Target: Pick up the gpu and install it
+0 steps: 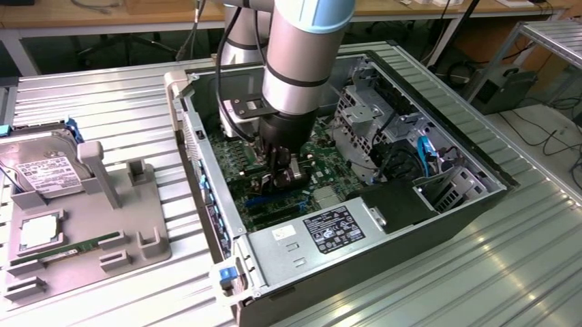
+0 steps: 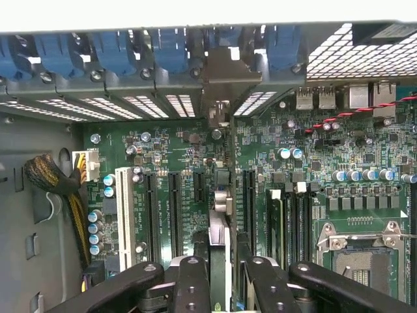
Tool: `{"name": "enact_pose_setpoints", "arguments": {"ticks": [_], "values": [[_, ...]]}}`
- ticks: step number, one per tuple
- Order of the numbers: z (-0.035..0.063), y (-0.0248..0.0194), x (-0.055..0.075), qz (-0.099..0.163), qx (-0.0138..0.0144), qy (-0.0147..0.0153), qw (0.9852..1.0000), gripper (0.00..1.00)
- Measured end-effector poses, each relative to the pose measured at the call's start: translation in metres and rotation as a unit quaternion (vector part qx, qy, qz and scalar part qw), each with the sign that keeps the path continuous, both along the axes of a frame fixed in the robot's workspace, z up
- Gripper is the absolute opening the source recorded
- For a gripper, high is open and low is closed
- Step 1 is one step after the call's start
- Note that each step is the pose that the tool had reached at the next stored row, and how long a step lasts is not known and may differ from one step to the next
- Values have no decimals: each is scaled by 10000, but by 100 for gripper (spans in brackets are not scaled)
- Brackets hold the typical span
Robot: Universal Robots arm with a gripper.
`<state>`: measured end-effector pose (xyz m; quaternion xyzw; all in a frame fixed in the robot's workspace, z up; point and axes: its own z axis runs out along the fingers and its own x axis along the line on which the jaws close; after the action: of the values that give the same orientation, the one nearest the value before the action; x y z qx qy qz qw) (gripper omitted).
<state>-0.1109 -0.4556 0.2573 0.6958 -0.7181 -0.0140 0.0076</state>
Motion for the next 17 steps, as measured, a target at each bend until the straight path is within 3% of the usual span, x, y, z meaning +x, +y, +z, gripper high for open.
{"name": "enact_pose_setpoints", "arguments": {"ticks": [6,9,15,16,17], "values": [[0,2,23,2,1,-22,10000,26],[-1,5,23,7,3,-80,10000,26],[-11,5,-30,11,2,-123,9999,26],[-47,5,-46,43,0,-164,9999,26],[-69,4,-49,44,1,-165,9999,26]]}}
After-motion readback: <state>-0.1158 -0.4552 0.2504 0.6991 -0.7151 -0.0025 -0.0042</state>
